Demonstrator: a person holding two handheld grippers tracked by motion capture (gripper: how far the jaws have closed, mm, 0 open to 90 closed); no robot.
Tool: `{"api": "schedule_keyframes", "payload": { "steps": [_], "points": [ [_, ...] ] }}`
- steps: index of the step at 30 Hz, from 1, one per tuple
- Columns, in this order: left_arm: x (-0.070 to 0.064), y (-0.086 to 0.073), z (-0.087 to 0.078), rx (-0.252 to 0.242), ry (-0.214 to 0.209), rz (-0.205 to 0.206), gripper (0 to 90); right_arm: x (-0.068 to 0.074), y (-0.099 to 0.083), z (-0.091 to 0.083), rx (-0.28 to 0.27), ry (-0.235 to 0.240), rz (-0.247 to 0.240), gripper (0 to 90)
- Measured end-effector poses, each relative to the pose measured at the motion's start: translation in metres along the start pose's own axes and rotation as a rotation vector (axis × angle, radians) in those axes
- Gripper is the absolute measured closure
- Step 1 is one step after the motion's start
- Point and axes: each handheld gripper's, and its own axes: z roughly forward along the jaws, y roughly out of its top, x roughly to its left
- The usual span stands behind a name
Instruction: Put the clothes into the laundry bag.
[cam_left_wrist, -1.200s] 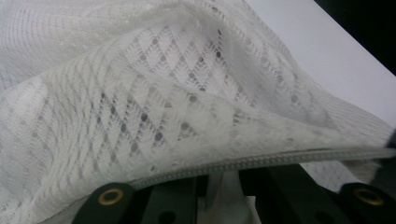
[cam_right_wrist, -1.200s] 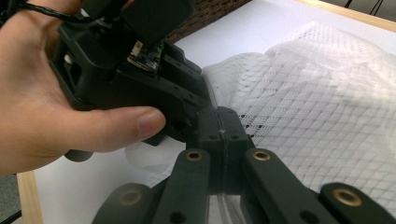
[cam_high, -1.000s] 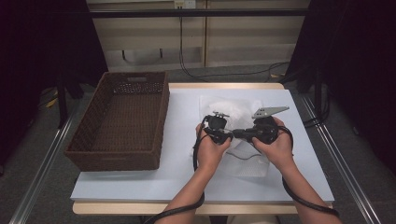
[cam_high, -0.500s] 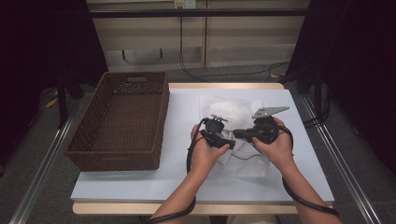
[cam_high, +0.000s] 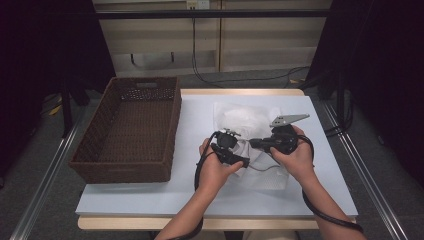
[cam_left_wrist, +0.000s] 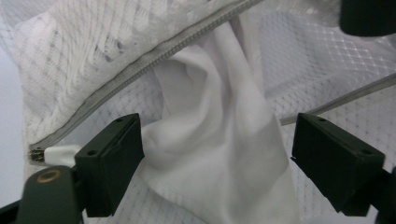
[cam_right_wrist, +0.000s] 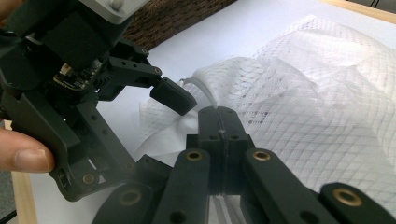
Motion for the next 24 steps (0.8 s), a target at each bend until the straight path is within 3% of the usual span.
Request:
{"api": "schedule_keyframes", "payload": {
  "steps": [7, 13, 18, 24],
  "points": [
    [0.002, -0.002, -0.004, 0.021, 0.004, 0.001, 13.8, 0.0, 0.0, 0.0, -0.001, -0.002, 0.0, 90.0],
    [0.006, -0.008, 0.001, 0.036, -0.009, -0.012, 12.3, 0.001, 0.0, 0.001, 0.001, 0.0, -0.005, 90.0],
    [0.004, -0.01, 0.005, 0.052, -0.01, 0.002, 12.1, 0.0, -0.001, 0.001, 0.005, -0.001, 0.0, 90.0],
    [0.003, -0.011, 0.013, 0.062, -0.021, -0.02, 20.0, 0.0, -0.001, 0.001, 0.003, 0.0, 0.0, 90.0]
  ]
}}
